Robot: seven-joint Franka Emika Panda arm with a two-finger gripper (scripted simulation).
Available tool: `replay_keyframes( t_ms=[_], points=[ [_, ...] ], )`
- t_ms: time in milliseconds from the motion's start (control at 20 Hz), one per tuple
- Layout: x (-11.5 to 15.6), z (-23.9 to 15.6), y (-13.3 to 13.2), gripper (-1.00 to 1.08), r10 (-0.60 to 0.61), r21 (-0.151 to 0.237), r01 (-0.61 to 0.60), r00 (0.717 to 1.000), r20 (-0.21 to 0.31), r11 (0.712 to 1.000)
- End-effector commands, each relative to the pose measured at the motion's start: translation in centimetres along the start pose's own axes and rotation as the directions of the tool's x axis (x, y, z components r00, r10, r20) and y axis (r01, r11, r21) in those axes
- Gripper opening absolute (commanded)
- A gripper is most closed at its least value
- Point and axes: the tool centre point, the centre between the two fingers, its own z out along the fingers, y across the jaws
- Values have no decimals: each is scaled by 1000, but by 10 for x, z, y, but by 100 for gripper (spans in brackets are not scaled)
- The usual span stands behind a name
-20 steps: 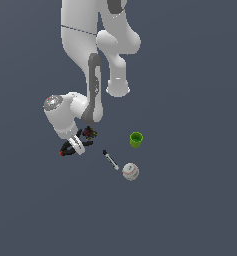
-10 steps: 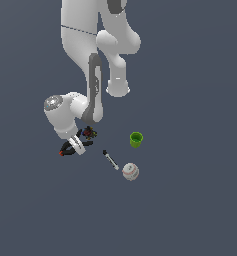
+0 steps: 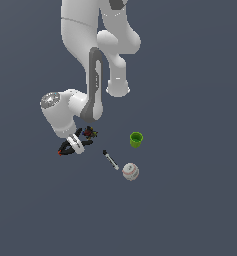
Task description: Pick up a designated object from a clutter of objects.
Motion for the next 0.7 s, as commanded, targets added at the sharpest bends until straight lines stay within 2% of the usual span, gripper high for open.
replay_keyframes(
  t_ms=[0, 650],
  points=[
    [4, -13, -4, -100, 0, 1, 0, 1000, -2, 1000],
    [30, -126, -39, -100, 2, -2, -2, 1000, -3, 1000]
  ],
)
